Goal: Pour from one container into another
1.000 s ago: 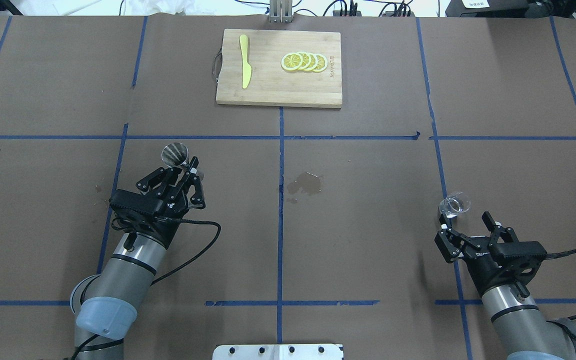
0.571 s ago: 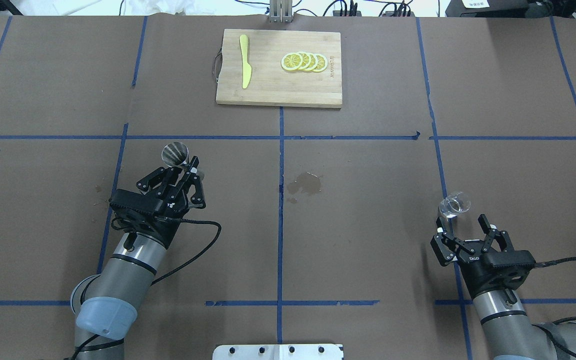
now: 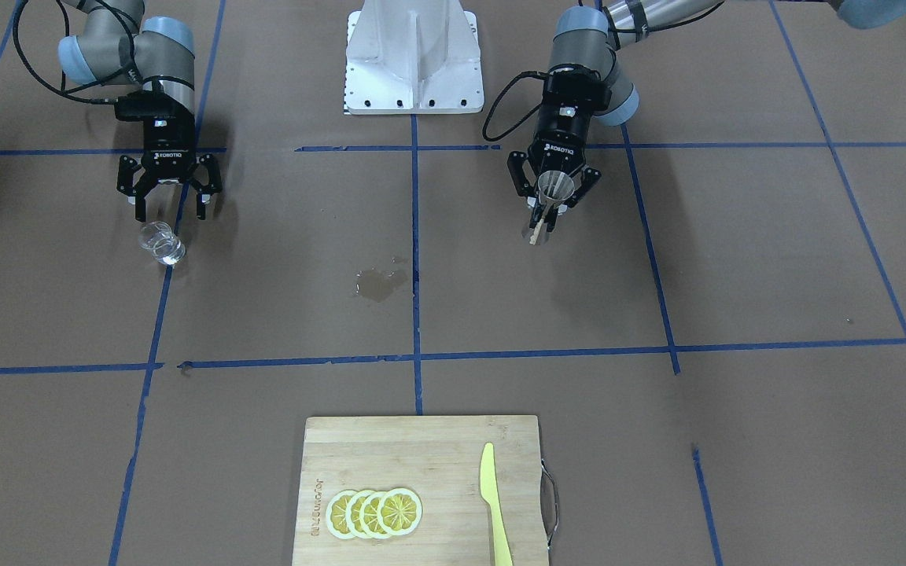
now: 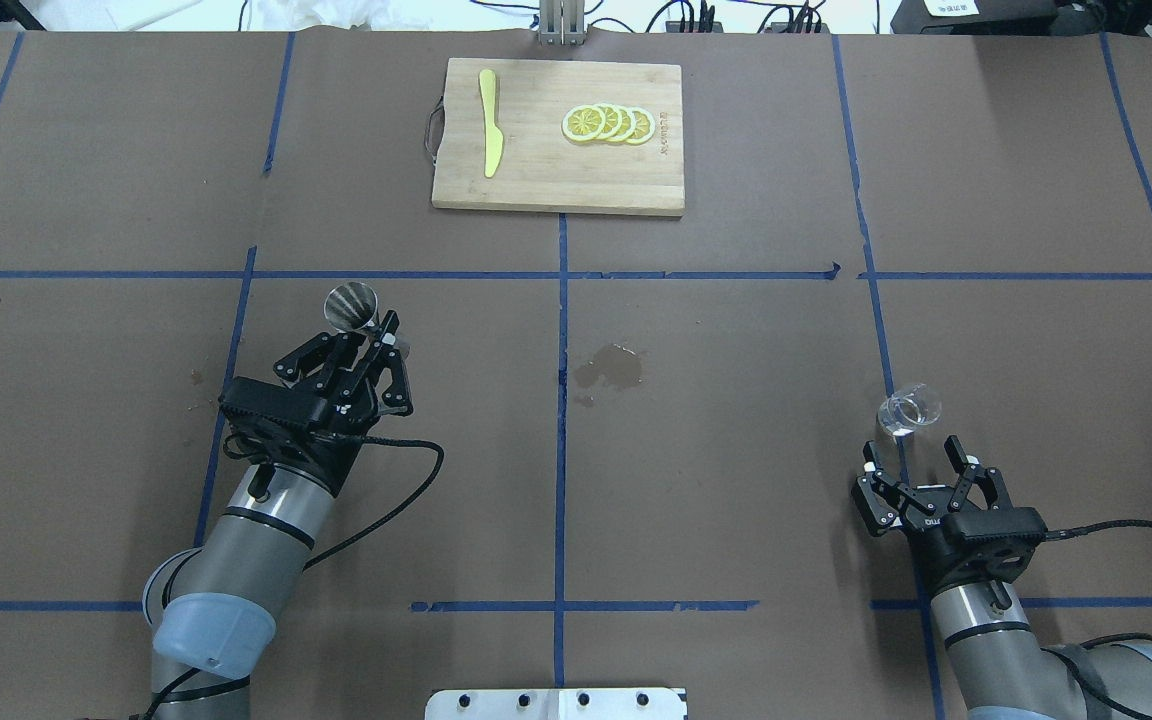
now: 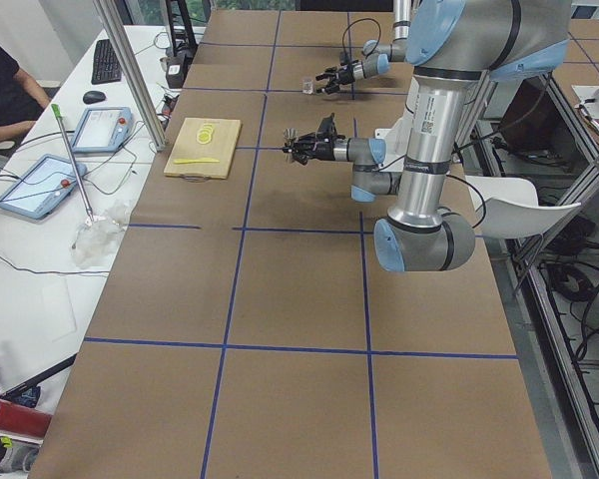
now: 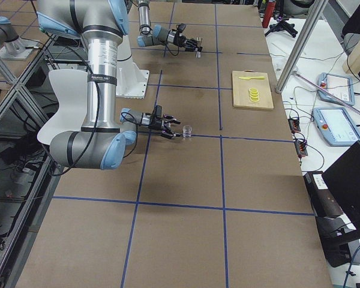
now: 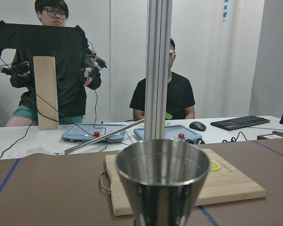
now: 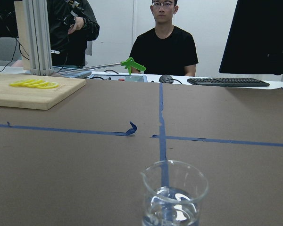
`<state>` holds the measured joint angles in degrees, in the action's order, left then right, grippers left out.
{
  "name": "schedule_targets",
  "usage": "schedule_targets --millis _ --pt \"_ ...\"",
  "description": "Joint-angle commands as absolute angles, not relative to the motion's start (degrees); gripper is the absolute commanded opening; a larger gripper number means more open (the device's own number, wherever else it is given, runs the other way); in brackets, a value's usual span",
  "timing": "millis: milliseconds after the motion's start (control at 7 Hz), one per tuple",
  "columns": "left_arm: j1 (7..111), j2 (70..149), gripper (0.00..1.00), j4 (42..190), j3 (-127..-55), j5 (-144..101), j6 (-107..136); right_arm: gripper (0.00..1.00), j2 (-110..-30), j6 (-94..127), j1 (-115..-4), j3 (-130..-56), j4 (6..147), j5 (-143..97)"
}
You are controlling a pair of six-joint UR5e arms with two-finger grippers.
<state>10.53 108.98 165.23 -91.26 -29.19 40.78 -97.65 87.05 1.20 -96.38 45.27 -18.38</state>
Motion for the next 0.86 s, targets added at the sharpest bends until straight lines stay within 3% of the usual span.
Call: schedule_targets --millis 0,714 --pt "10.55 108.98 0.0 165.23 -91.32 -29.18 40.78 0.96 -97.56 86.66 1.06 -95.19 44.56 -18.54" --pt "10.63 109.16 0.0 165.23 -91.41 -29.0 40.78 0.96 -96.78 83.51 -1.84 -95.19 44.47 -18.9"
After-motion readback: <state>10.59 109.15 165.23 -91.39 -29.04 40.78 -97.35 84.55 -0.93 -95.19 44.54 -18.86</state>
